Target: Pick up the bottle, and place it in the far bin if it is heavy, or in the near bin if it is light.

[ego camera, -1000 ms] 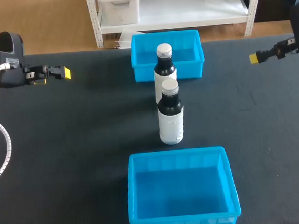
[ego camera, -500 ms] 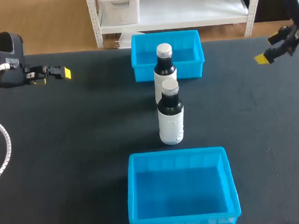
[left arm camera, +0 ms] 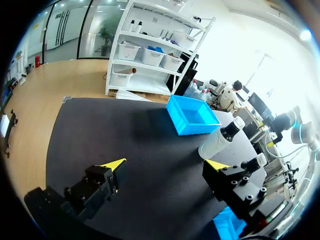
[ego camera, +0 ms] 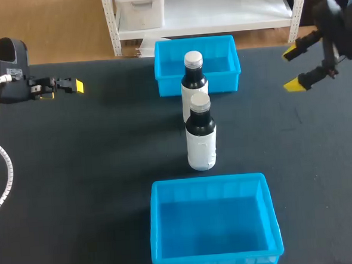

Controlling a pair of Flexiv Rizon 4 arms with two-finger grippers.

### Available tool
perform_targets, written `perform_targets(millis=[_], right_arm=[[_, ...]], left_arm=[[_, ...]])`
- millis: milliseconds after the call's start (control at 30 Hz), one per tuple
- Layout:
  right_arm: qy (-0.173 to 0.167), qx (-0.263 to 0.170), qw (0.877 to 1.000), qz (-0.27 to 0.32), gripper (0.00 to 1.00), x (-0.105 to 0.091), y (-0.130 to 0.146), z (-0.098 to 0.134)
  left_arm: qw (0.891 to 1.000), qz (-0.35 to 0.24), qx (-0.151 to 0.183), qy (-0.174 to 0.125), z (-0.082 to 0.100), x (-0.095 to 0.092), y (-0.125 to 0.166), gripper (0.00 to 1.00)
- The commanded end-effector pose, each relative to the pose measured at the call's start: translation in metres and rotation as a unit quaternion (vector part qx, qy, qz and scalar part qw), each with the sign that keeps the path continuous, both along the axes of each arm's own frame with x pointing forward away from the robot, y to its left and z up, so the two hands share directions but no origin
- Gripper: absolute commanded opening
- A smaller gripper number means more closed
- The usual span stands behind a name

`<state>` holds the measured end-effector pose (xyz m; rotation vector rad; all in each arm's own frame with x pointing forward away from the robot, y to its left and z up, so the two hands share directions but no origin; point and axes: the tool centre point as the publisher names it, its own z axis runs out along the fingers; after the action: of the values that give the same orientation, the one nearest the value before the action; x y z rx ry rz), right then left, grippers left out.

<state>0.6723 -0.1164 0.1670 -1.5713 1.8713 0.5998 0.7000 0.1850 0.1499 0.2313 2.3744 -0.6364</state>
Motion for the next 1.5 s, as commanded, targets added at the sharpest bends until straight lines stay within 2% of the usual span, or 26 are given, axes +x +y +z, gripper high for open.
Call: perform_targets(millis=[33,267,467,800,1500], right_arm=[[-0.014,0.007,1.0,-0.001,1.0,-0.016,0.013,-0.007],[-0.008,0.025,1.0,0.009,1.0,-0.037,0.04,-0.012],[0.001,0.037,0.998,0.057,1.0,-0.05,0.074,-0.018],[0.032,0.065,0.993,0.09,1.0,-0.049,0.119,-0.038],[0.053,0.086,0.989,0.104,1.0,-0.058,0.175,-0.045]], left_arm=[[1.0,0.0,0.0,0.0,0.0,0.0,0.0,1.0],[1.0,0.0,0.0,0.0,0.0,0.0,0.0,1.0],[1.0,0.0,0.0,0.0,0.0,0.0,0.0,1.0],[1.0,0.0,0.0,0.0,0.0,0.0,0.0,1.0],[1.0,0.0,0.0,0.0,0.0,0.0,0.0,1.0]])
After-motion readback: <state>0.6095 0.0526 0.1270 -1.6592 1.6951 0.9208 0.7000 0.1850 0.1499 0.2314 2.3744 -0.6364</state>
